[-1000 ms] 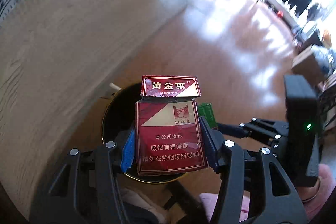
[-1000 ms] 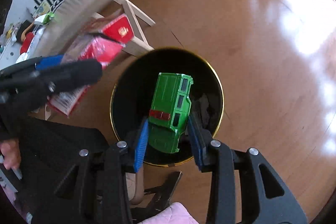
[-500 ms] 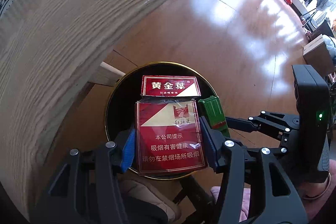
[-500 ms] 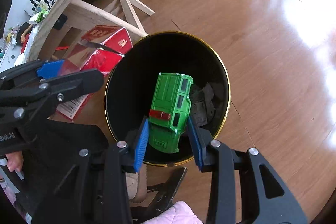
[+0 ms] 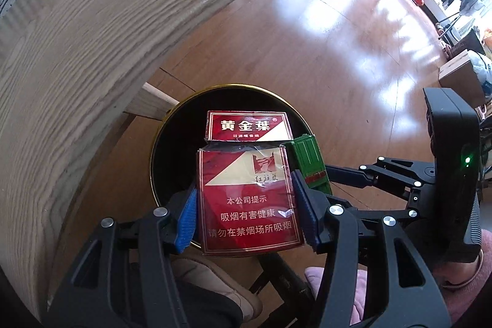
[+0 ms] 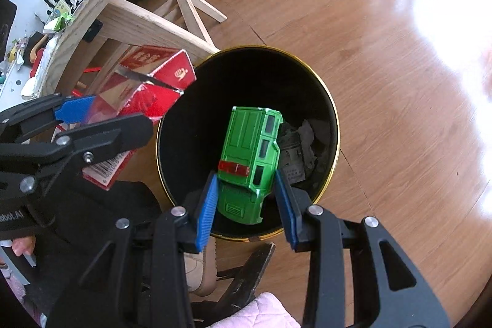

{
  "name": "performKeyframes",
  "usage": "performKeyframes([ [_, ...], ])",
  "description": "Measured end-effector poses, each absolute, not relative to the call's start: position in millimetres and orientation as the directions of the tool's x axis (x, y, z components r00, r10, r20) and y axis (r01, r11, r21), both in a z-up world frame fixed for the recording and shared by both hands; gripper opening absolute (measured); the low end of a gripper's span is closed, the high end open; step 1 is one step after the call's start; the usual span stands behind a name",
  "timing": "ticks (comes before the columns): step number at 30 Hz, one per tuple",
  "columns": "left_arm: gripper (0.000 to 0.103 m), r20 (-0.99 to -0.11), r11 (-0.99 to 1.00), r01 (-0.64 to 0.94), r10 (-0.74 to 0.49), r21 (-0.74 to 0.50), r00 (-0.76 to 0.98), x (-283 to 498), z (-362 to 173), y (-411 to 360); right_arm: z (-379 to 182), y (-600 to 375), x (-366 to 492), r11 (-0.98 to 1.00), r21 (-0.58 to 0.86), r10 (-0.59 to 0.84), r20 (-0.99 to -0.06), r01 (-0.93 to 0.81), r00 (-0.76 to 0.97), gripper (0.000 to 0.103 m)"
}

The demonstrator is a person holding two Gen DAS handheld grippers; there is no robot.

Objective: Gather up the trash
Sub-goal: 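Open both grippers over the bin and move them back toward the table, then grasp the white paper cup with the left gripper while the right grasps a white-green carton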

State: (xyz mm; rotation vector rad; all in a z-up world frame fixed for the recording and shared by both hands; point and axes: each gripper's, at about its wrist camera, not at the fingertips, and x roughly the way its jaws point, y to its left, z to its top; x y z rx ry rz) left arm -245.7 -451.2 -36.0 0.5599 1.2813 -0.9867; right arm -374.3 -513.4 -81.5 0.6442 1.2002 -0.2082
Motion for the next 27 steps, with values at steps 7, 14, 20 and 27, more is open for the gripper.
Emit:
performKeyframes([
  [7, 0.089, -0.946, 0.457, 0.875, -0.325, -0.159, -0.002, -253, -27, -454, -78, -499, -378, 0.855, 0.290, 0.151, -0.932, 0.430, 0.329, 0.083],
  [14, 0.090, -0.854, 0.489, 0.862, -0.499, -0.138, 0.146, -228, 60, -426, -61, -513, -388, 0.816, 0.247, 0.054, -0.933, 0.523, 0.356, 0.092],
  [20, 0.096, -0.761, 0.667, 0.737, -0.532, -0.107, 0.371, -156, 135, -315, -20, -516, -368, 0.798, 0.125, -0.163, -0.897, 0.590, 0.411, 0.096],
  [27, 0.096, -0.791, 0.940, 0.340, -0.212, -0.005, 0.574, -51, 120, -109, 34, -487, -289, 0.902, 0.118, -0.133, -0.839, 0.416, 0.527, 0.096],
])
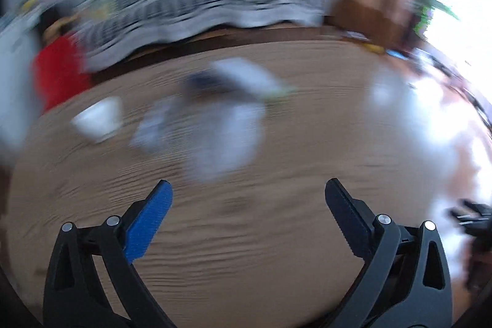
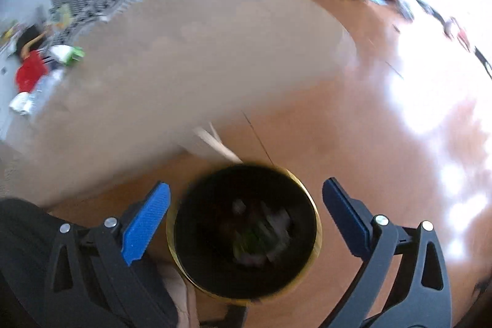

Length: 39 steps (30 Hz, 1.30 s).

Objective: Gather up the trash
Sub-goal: 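Grasp the white paper cup with the left gripper while the right grasps a white-green carton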

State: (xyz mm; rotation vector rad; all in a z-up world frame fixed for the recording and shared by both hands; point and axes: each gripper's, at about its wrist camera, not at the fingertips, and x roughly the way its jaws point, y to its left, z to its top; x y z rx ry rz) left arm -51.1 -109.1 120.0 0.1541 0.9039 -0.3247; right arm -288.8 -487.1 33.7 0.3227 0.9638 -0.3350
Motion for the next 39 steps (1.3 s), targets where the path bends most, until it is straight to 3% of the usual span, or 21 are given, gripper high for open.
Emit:
performKeyframes([
  [4, 0.096, -0.822, 0.994, 0.099, -0.098, -0.051, 0.561, 1, 107, -5, 88, -456, -225, 0.948, 0.167, -0.052, -0.759, 0.271, 0.649, 0.096],
  [9, 0.096, -0.822, 0.979, -0.072, -0.120, -0.192, 0.557, 61, 94, 55, 128, -394, -124, 0.983, 0.159, 0.048, -0.709, 0.092, 0.704, 0.096],
  [17, 0.096, -0.853, 0.954, -0.145, -0.159, -0.262, 0.497, 134, 55, 58, 96, -291, 39, 0.987, 0.125, 0.162, -0.801, -0.103, 0.577, 0.096],
  [22, 0.093, -0.845, 0.956, -0.104, -0.187, -0.273, 0.501, 158, 46, 43, 75, -256, 103, 0.991, 0.017, 0.088, -0.824, -0.131, 0.559, 0.096],
  [24, 0.071, -0.853, 0.967, -0.072, -0.178, -0.243, 0.491, 167, 41, 38, 64, -250, 113, 0.993, 0.003, 0.069, -0.830, -0.119, 0.553, 0.086],
  [25, 0.058, -0.850, 0.975, -0.062, -0.152, -0.212, 0.504, 166, 42, 37, 59, -248, 117, 0.993, 0.002, 0.065, -0.832, -0.115, 0.551, 0.071],
  [26, 0.058, -0.848, 0.978, -0.049, -0.150, -0.202, 0.509, 168, 42, 36, 54, -249, 120, 0.994, 0.017, 0.075, -0.832, -0.110, 0.549, 0.053],
  [31, 0.056, -0.838, 0.984, -0.011, -0.147, -0.180, 0.526, 162, 46, 35, 50, -254, 114, 0.998, 0.027, 0.060, -0.808, -0.065, 0.586, 0.041],
  [39, 0.056, -0.804, 0.982, 0.008, -0.158, -0.188, 0.573, 144, 68, 28, 76, -295, 82, 0.993, 0.118, 0.082, -0.763, 0.014, 0.642, 0.038],
])
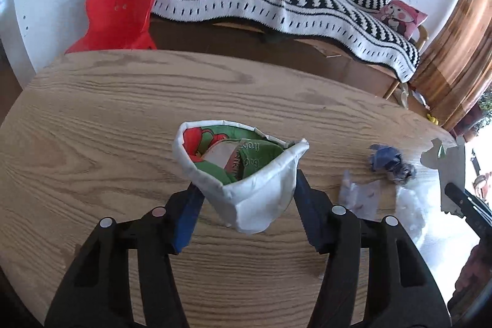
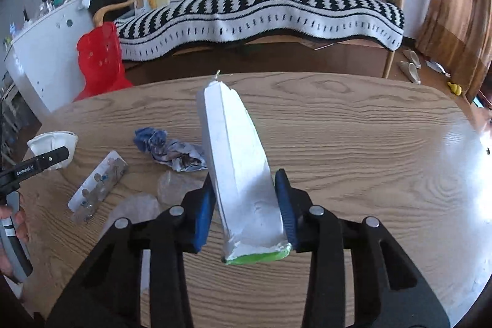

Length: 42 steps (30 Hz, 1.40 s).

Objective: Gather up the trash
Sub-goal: 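Grasp the white paper cup with the left gripper while the right grasps a white-green carton, then carry the paper cup and white carton over the black bin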

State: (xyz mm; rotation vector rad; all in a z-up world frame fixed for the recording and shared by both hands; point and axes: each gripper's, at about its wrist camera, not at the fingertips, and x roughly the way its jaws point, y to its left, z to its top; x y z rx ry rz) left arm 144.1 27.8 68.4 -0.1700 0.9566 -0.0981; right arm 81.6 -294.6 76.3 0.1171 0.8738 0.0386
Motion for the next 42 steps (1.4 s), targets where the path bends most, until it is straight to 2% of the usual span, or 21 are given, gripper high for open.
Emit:
performKeyframes([
  [5, 0.056, -0.801, 0.981, 0.028, -0.174, -0.192, 0.573, 140, 73, 19, 71, -311, 78, 0.982, 0.178, 0.104, -0.787, 0.062, 0.608, 0.038],
  [18, 0.056, -0.810, 0.983, 0.030, -0.167, -0.182, 0.563, 142, 70, 18, 65, -308, 81, 0.983, 0.182, 0.122, -0.793, 0.040, 0.597, 0.038],
  [25, 0.056, -0.766, 0.976, 0.084, -0.209, -0.200, 0.608, 125, 98, 6, 84, -308, 71, 0.978, 0.207, 0.143, -0.767, 0.030, 0.626, 0.038],
  [29, 0.056, -0.724, 0.968, 0.139, -0.250, -0.211, 0.643, 88, 120, -24, 108, -310, 39, 0.968, 0.252, 0.183, -0.728, 0.009, 0.661, 0.038],
  [35, 0.056, -0.708, 0.910, 0.354, -0.395, -0.215, 0.585, 9, 138, -126, 133, -355, -50, 0.969, 0.245, 0.148, -0.702, 0.042, 0.697, 0.038],
  [42, 0.056, -0.716, 0.726, 0.657, -0.568, -0.204, 0.405, -103, 156, -259, 142, -459, -211, 0.948, 0.236, 0.017, -0.707, 0.213, 0.707, 0.038],
])
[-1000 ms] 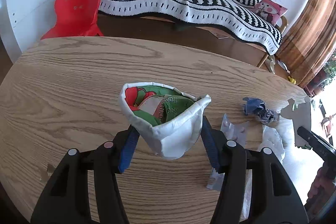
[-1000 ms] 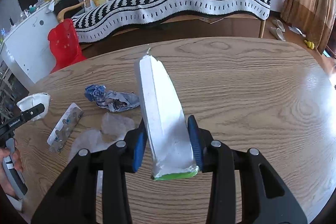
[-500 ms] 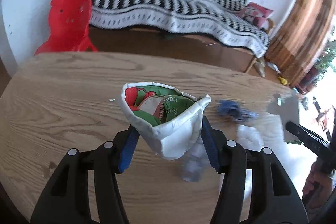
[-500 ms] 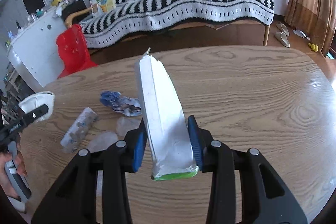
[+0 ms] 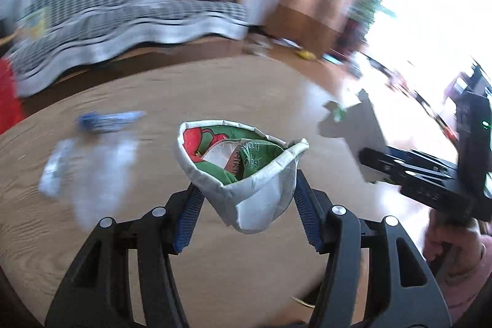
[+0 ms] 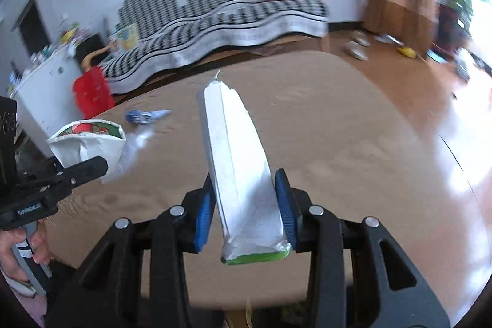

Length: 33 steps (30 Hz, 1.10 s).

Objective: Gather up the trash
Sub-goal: 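Carry the paper cup and white carton over the black bin, then open both grippers over the bin and move them back toward the table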

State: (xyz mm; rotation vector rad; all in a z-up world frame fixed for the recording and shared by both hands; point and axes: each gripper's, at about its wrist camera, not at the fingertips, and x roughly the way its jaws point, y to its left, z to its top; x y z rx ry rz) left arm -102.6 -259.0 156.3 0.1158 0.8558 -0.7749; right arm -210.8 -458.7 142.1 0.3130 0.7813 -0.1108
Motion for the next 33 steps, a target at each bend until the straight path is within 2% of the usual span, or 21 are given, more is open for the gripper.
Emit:
performKeyframes([
  [4, 0.056, -0.765, 0.585, 0.767, -0.611, -0.265, 0.203, -166, 136, -329, 123, -498, -292, 0.913, 0.268, -0.015, -0.732, 0.308, 0.681, 0.038],
  [5, 0.056, -0.793, 0.548, 0.786, -0.595, -0.285, 0.127, -186, 119, -351, 113, -504, -307, 0.904, 0.270, -0.021, -0.745, 0.330, 0.667, 0.038],
  [10, 0.056, -0.882, 0.464, 0.846, -0.471, -0.263, -0.015, -239, 48, -399, 35, -529, -368, 0.813, 0.358, 0.030, -0.812, 0.458, 0.583, 0.038],
  [14, 0.056, -0.919, 0.486, 0.828, -0.384, -0.281, -0.087, -247, -1, -401, -14, -529, -385, 0.768, 0.410, 0.099, -0.834, 0.491, 0.542, 0.038],
  [17, 0.056, -0.921, 0.482, 0.839, -0.385, -0.255, -0.058, -247, 2, -401, -27, -528, -386, 0.754, 0.433, 0.125, -0.833, 0.493, 0.539, 0.038],
  [25, 0.056, -0.923, 0.511, 0.813, -0.376, -0.280, -0.081, -238, -5, -394, -29, -533, -382, 0.742, 0.450, 0.140, -0.828, 0.496, 0.542, 0.038],
  [27, 0.060, -0.924, 0.510, 0.816, -0.377, -0.272, -0.072, -236, -2, -401, -28, -538, -384, 0.723, 0.487, 0.162, -0.810, 0.491, 0.564, 0.045],
  [28, 0.066, -0.926, 0.506, 0.822, -0.372, -0.262, -0.066, -237, -2, -402, -27, -541, -387, 0.704, 0.505, 0.171, -0.802, 0.499, 0.572, 0.060],
  [29, 0.083, -0.926, 0.502, 0.825, -0.371, -0.258, -0.064, -236, -2, -405, -26, -543, -386, 0.687, 0.514, 0.173, -0.802, 0.514, 0.571, 0.082],
  [30, 0.091, -0.926, 0.497, 0.830, -0.374, -0.253, -0.059, -238, 1, -407, -25, -545, -388, 0.676, 0.521, 0.170, -0.798, 0.521, 0.578, 0.087],
  [31, 0.097, -0.924, 0.491, 0.835, -0.379, -0.247, -0.050, -243, 2, -409, -22, -548, -391, 0.667, 0.533, 0.164, -0.787, 0.520, 0.595, 0.088],
  [33, 0.097, -0.919, 0.484, 0.839, -0.393, -0.248, -0.045, -245, 6, -408, -16, -553, -396, 0.659, 0.529, 0.136, -0.783, 0.535, 0.607, 0.090],
])
